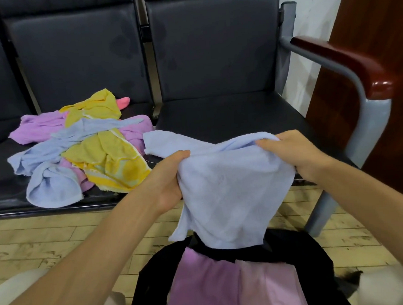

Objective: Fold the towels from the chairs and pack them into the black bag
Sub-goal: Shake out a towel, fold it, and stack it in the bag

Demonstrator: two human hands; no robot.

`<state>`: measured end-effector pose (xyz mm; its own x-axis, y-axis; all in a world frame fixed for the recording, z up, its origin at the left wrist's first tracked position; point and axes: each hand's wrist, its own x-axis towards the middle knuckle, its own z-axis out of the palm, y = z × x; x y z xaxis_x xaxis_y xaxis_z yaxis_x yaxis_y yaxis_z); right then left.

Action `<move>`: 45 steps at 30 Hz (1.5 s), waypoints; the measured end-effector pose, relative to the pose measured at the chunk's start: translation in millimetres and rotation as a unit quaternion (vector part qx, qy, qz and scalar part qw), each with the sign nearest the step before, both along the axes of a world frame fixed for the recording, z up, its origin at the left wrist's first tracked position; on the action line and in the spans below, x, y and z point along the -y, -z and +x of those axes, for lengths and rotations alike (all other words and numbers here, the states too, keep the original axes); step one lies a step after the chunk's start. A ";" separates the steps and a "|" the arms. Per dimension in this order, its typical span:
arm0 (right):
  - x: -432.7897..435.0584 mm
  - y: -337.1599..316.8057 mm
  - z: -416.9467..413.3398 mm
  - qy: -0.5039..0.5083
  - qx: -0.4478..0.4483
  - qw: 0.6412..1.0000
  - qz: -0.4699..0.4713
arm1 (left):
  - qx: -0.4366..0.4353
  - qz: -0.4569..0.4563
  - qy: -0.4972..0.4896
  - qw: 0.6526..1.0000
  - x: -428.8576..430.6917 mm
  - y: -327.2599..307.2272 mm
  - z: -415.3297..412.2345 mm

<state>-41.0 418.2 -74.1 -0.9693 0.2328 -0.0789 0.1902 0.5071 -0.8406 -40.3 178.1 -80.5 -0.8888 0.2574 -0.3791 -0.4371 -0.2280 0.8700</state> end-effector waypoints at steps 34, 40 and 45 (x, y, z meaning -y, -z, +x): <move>-10.7 -19.0 -0.8 0.177 -0.042 0.904 -0.387 | 0.018 0.023 -0.003 1.000 29.5 -17.0 -5.5; -12.0 -22.6 5.0 0.192 -0.057 0.894 -0.400 | 0.066 -0.078 0.082 0.991 15.4 17.4 5.7; -11.6 -27.2 1.3 0.197 -0.045 0.901 -0.383 | 0.085 -0.079 0.094 0.989 10.8 19.6 15.1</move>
<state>-39.7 429.8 -46.9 -0.8342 0.4702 -0.2881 0.1427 -0.3204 -0.9365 -25.3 167.4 -100.1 -0.7504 0.3373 -0.5685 -0.6026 0.0046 0.7981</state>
